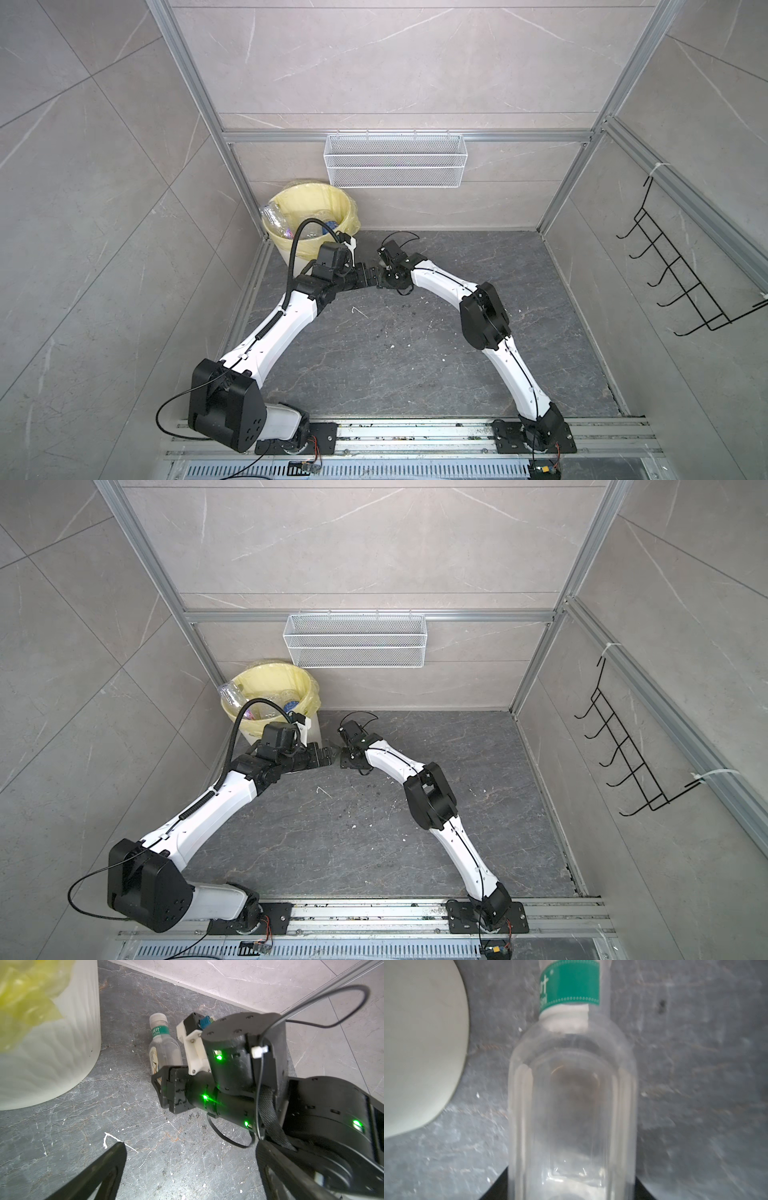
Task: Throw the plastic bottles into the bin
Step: 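Lift the green-capped bottle with the right gripper toward the left gripper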
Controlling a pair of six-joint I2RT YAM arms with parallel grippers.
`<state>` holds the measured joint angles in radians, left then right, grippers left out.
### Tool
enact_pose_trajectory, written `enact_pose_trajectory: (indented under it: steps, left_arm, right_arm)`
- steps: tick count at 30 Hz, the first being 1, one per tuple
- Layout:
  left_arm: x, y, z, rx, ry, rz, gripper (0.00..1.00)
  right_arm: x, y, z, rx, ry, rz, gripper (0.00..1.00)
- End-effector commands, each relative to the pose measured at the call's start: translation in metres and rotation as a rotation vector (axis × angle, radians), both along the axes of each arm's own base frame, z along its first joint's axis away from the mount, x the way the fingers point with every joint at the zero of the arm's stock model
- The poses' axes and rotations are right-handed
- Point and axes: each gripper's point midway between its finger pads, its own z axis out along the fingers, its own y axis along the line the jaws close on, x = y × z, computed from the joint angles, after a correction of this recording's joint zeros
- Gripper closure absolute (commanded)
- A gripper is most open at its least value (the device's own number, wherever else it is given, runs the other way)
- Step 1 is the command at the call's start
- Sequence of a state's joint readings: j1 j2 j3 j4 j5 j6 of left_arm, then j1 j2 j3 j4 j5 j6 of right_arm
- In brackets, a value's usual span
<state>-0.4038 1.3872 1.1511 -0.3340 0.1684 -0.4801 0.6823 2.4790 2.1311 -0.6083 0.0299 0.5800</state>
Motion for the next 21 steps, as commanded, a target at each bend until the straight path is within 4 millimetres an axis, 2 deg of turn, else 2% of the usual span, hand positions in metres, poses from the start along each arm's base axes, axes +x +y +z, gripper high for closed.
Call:
enact_pose_trajectory:
  steps: [1,8,13,17,21]
  left_arm:
    - [0.005,-0.006,0.002,-0.047,0.005,-0.003,0.0]
    - [0.01,-0.006,-0.01,-0.097,0.071,0.017,0.0]
    - [0.009,-0.015,-0.019,-0.151,0.122,-0.005,0.0]
    - [0.009,-0.026,-0.027,-0.199,0.176,-0.038,0.0]
    - [0.008,-0.034,-0.032,-0.232,0.206,-0.06,0.0]
  right_arm:
    - [-0.014,-0.012,0.018,0.0,-0.014,0.011,0.51]
    - [-0.057,-0.034,0.046,0.079,-0.059,0.052,0.53]
    - [-0.092,-0.051,0.062,0.113,-0.084,0.087,0.53]
    - [-0.119,-0.055,0.079,0.141,-0.118,0.129,0.53]
    - [-0.141,-0.05,0.093,0.175,-0.146,0.178,0.53]
